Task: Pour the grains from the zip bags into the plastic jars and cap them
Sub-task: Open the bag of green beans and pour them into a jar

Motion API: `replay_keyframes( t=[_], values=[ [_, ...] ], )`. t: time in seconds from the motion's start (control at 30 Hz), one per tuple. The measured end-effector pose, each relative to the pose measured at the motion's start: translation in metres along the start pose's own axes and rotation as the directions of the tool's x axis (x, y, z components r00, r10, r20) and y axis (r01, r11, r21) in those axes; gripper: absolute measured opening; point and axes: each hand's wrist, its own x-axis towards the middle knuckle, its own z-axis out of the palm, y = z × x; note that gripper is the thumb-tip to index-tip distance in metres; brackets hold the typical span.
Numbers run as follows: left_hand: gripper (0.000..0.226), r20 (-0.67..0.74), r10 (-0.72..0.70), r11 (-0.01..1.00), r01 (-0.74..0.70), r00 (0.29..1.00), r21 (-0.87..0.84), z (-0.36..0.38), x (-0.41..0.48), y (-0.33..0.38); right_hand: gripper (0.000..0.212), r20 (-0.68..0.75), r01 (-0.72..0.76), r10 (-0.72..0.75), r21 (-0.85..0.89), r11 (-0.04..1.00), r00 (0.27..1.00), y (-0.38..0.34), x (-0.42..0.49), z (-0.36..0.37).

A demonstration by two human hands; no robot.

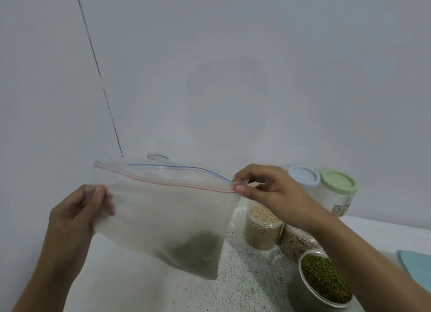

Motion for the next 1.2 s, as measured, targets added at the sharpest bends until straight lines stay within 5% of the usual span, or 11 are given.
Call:
replay_keyframes(
  t=[0.2, 0.37, 0.6, 0.77, 0.87, 1.0, 1.2],
  values=[
    [0.081, -0.023, -0.191, 0.975, 0.187, 0.981, -0.117, -0.042, -0.019, -0.044, 0.009, 0.042, 0.037, -0.035, -0.062, 0.997, 0.999, 0.003, 0.013, 0.045],
    [0.030, 0.056, -0.280, 0.959, 0.282, 0.958, -0.031, -0.065, -0.011, -0.049, 0.013, -0.001, -0.055, 0.055, 0.102, 0.993, 0.998, 0.017, 0.020, 0.074],
    [0.037, 0.136, -0.261, 0.951, 0.230, 0.956, 0.208, -0.070, 0.015, -0.039, 0.006, -0.093, -0.027, 0.046, 0.198, 0.980, 0.995, 0.016, 0.030, 0.091],
    [0.065, 0.146, -0.198, 0.845, 0.094, 0.969, 0.527, -0.064, 0.036, -0.039, 0.008, -0.149, 0.017, -0.014, 0.015, 1.000, 0.989, 0.024, 0.029, 0.102],
    [0.061, 0.296, -0.030, 0.670, -0.200, 0.955, 0.714, -0.053, 0.046, -0.035, 0.012, -0.131, 0.028, -0.051, -0.170, 0.985, 0.990, 0.021, 0.029, 0.104],
    [0.079, 0.609, -0.042, 0.500, -0.511, 0.792, 0.699, -0.025, 0.053, -0.024, 0.008, -0.046, 0.033, -0.054, -0.363, 0.931, 0.997, 0.007, 0.039, 0.106],
    [0.088, 0.818, -0.005, 0.487, -0.713, 0.575, 0.505, 0.013, 0.048, -0.022, 0.025, 0.158, 0.026, 0.151, -0.771, 0.637, 0.976, -0.007, 0.055, 0.115]
  ],
)
